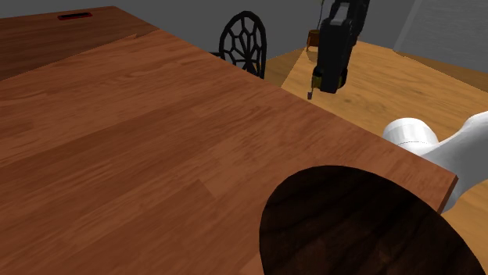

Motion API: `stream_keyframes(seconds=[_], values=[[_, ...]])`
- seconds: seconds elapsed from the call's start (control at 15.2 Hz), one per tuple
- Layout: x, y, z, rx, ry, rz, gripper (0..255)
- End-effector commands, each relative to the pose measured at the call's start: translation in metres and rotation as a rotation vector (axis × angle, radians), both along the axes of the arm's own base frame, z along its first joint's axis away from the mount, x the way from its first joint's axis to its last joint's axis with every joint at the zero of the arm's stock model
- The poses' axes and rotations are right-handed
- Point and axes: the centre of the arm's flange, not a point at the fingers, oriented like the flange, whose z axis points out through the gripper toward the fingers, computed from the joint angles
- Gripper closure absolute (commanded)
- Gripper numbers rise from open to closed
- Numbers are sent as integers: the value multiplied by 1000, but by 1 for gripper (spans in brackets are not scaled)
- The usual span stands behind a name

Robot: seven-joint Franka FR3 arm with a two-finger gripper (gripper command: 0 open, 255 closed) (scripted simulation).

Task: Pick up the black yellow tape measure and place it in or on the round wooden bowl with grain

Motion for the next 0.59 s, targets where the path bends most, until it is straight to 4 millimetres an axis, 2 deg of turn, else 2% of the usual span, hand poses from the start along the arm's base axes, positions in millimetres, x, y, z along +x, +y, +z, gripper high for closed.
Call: stream_keyframes(seconds=[0.0,0.2,0.53], values=[[1,1,11,0,0,0,255],[1,1,26,0,0,0,255],[-23,62,28,0,0,0,255]])
